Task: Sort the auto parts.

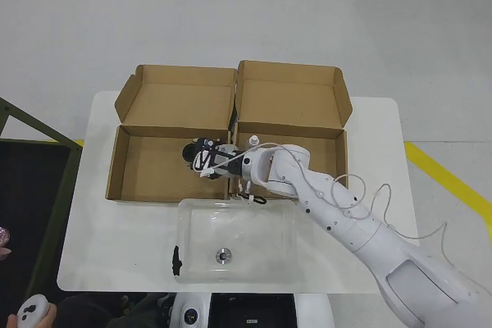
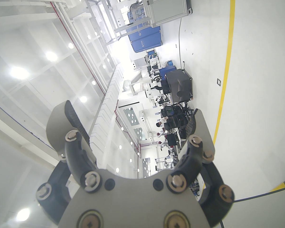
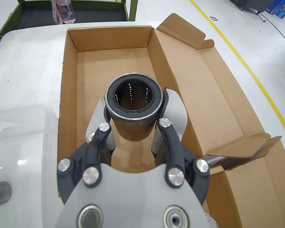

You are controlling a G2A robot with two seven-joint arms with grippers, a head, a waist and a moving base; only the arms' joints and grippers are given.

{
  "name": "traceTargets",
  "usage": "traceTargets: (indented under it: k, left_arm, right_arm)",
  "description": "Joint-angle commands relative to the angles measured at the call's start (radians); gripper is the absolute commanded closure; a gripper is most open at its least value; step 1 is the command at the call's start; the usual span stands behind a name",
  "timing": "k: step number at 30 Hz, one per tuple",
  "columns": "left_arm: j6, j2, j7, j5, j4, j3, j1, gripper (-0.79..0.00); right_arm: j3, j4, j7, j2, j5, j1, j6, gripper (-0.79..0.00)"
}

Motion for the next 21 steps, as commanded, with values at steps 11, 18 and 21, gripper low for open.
traceTargets:
  k: [11,18,21]
  left_arm:
    - [0.000,0.000,0.000,0.000,0.000,0.000,0.000,-0.785]
    - [0.000,0.000,0.000,0.000,0.000,0.000,0.000,-0.785]
    - [0.000,0.000,0.000,0.000,0.000,0.000,0.000,-0.785]
  right_arm:
    - [-0.054,0.150,0.036,-0.063,-0.027,0.047,0.055,0.000]
    - [-0.073,0.196,0.045,-0.090,-0.066,0.058,0.070,-0.111]
    - [-0.075,0.202,0.051,-0.097,-0.086,0.059,0.080,-0.209]
